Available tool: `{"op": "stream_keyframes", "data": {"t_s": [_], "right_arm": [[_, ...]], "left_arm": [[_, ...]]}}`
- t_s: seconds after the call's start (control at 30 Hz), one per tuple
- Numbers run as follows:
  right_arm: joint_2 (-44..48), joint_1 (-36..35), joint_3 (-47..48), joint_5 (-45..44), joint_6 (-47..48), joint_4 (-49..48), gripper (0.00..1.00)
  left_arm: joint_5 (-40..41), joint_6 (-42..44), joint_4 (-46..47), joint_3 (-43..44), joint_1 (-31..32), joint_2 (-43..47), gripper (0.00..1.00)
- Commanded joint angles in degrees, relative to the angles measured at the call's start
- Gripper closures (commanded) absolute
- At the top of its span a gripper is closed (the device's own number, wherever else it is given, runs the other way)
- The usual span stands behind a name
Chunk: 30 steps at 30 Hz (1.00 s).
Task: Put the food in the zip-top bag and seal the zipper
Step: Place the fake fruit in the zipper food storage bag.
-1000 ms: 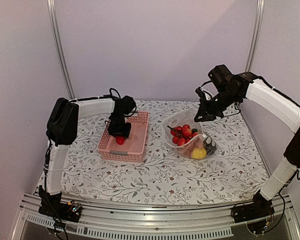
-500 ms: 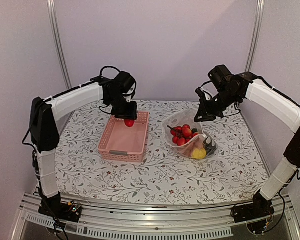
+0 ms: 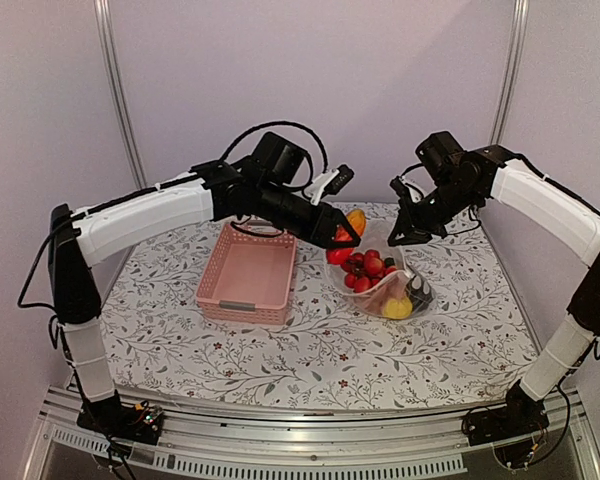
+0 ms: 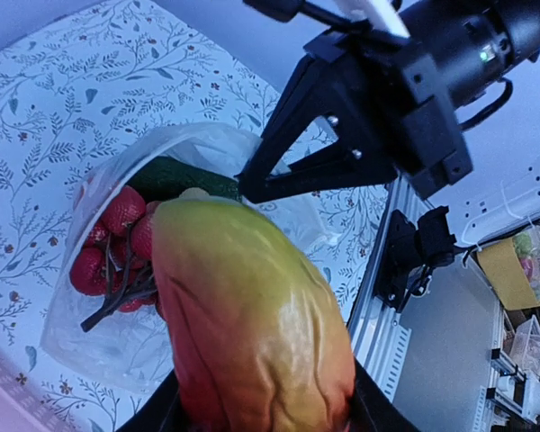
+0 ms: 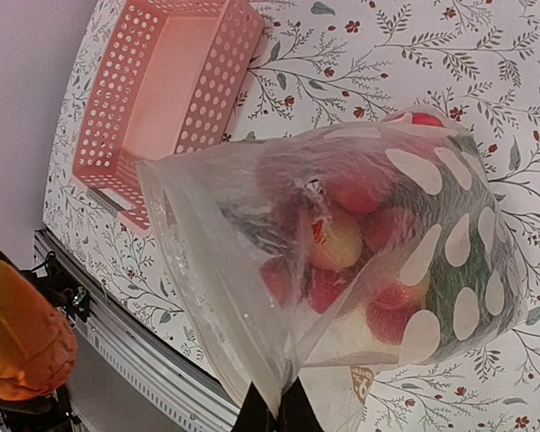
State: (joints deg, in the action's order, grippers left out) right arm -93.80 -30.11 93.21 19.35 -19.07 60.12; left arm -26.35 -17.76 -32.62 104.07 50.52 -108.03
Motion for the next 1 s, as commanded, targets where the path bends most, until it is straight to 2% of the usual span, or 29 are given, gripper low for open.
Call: {"op": "stream_keyframes", "data": {"t_s": [0.0, 0.23, 0.37, 0.57, 0.6, 0.63, 0.83, 0.97], "right_arm": [[1.79, -0.30, 1.35, 2.07, 0.34, 0.83, 1.00], [1.61, -0.55, 2.70, 3.90, -0.21, 0.73, 1.00], [1.69, -0.91, 3.03, 4.77, -0.65, 0.75, 1.00], [1.05, -0.92, 4.00, 6.63, -0.36, 1.72, 1.00], [0.80, -0.92, 4.40, 6.78, -0.31, 1.88, 1.00], [0.68, -0.92, 4.82, 6.87, -0.34, 1.95, 1.00], [0.95, -0.92, 4.65, 6.66, -1.39, 1.05, 1.00], [1.89, -0.92, 3.32, 6.53, -1.06, 1.09, 1.00]], "left_arm": [[-3.96, 0.43, 1.18, 0.39, 0.70, -4.23, 0.69], [-5.51, -2.22, 2.06, 4.77, 0.73, -11.49, 0.69], [-5.19, -4.99, 2.50, 10.53, 0.81, -17.64, 0.66], [-5.07, -11.45, 4.24, 15.92, 0.63, -23.16, 0.37], [-5.47, -11.95, 4.61, 15.66, 0.70, -22.75, 0.11], [-5.69, -11.70, 4.74, 15.42, 0.79, -22.07, 0.02], [1.46, -5.00, 1.93, 12.93, 0.71, -12.09, 0.00], [6.84, 0.11, 4.31, 4.85, 0.68, -2.00, 0.00]]}}
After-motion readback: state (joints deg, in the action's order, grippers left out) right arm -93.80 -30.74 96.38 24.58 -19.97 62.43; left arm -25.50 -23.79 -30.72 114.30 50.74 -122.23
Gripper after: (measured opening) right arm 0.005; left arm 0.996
